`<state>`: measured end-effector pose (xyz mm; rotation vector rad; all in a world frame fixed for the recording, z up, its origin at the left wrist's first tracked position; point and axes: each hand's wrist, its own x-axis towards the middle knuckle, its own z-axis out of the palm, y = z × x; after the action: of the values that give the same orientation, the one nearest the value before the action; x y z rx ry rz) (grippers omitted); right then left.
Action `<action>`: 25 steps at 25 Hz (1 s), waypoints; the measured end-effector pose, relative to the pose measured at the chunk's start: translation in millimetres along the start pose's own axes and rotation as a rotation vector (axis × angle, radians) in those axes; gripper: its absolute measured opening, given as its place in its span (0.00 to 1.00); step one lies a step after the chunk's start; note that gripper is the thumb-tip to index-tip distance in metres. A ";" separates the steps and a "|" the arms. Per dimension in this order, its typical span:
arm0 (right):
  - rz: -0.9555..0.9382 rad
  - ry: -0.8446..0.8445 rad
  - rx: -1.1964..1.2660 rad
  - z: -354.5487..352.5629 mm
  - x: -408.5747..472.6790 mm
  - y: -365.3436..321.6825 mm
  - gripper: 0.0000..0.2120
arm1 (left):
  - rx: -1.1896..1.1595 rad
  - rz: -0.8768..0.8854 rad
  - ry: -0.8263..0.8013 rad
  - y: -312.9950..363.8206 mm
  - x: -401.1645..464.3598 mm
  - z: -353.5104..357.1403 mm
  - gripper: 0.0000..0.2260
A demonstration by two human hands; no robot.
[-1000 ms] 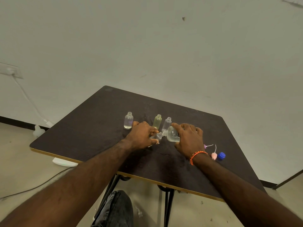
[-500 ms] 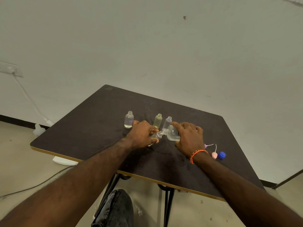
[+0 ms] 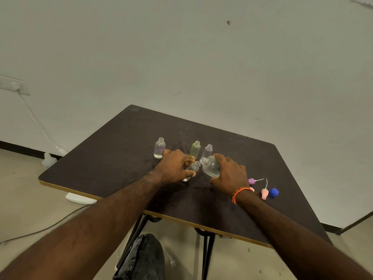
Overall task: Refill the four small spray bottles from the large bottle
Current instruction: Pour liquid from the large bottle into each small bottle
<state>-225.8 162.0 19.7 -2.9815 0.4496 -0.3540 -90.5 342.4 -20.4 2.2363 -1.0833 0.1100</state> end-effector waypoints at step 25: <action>-0.068 0.515 0.472 20.5 -49.3 -9.3 0.30 | 0.096 -0.112 0.008 1.5 -10.8 -0.1 0.20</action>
<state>-264.0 187.1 -9.3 -2.4263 0.2547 -1.0769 -98.6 349.1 -23.2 2.3750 -0.9650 0.1263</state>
